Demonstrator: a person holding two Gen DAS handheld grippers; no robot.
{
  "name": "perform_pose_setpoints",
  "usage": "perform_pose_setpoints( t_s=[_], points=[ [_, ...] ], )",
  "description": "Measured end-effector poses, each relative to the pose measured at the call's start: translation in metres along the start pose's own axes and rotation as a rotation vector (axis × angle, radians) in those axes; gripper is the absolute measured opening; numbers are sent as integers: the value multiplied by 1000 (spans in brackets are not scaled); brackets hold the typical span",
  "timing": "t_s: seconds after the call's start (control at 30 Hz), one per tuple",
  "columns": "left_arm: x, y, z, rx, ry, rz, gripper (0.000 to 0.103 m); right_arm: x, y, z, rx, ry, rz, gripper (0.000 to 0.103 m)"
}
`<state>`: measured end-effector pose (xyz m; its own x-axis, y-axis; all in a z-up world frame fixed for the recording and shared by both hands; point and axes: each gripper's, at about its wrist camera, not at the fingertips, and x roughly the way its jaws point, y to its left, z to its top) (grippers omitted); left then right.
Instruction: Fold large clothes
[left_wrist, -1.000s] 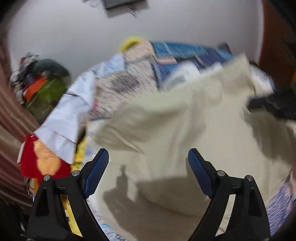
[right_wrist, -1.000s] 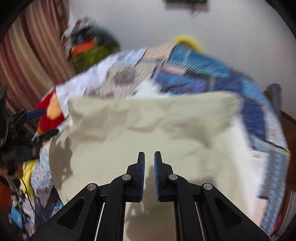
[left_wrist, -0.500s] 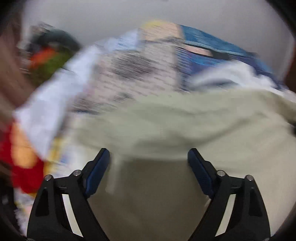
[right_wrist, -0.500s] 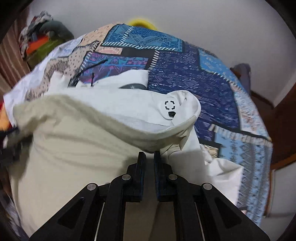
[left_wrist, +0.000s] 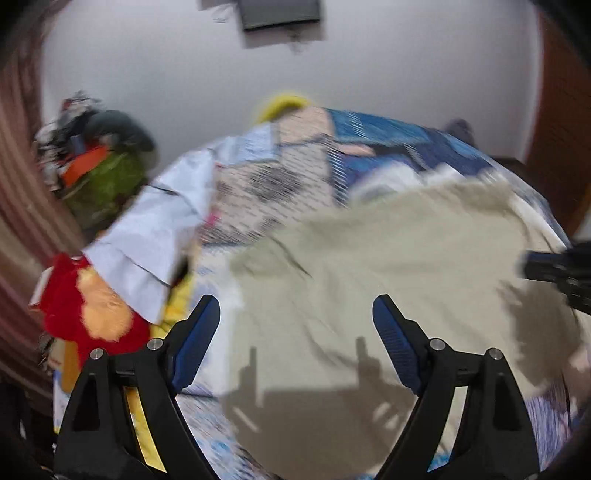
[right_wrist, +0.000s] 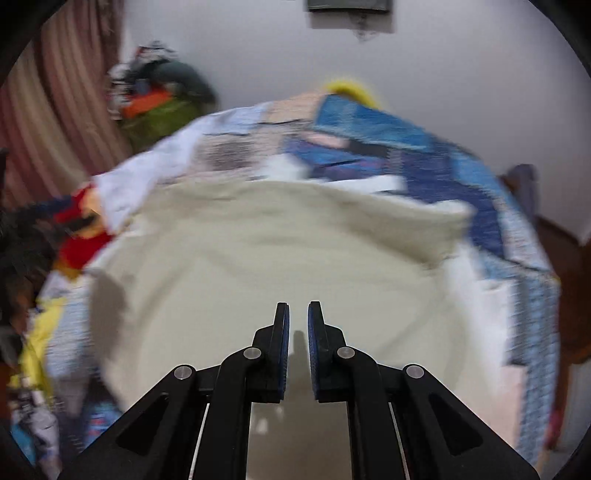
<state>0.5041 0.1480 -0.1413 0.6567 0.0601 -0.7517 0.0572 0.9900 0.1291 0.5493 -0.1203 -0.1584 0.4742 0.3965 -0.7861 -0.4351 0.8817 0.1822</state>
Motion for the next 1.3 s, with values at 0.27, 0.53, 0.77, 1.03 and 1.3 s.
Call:
perform_pose_setpoints(
  t_s=[0.27, 0.53, 0.77, 1.03, 1.3],
  points=[
    [60, -24, -73, 35, 192, -6, 87, 63, 53, -57, -187, 196, 25, 6],
    [56, 28, -103, 6, 181, 180, 88, 25, -36, -82, -106, 170, -123, 6],
    [25, 73, -112, -119, 188, 255, 88, -27, -93, -106, -37, 137, -317, 6],
    [-39, 100, -121, -338, 133, 166, 88, -75, -76, -112, -27, 80, -359, 6],
    [-58, 82, -134, -593, 71, -141, 88, -106, -19, -100, -100, -41, -289, 6]
  ],
)
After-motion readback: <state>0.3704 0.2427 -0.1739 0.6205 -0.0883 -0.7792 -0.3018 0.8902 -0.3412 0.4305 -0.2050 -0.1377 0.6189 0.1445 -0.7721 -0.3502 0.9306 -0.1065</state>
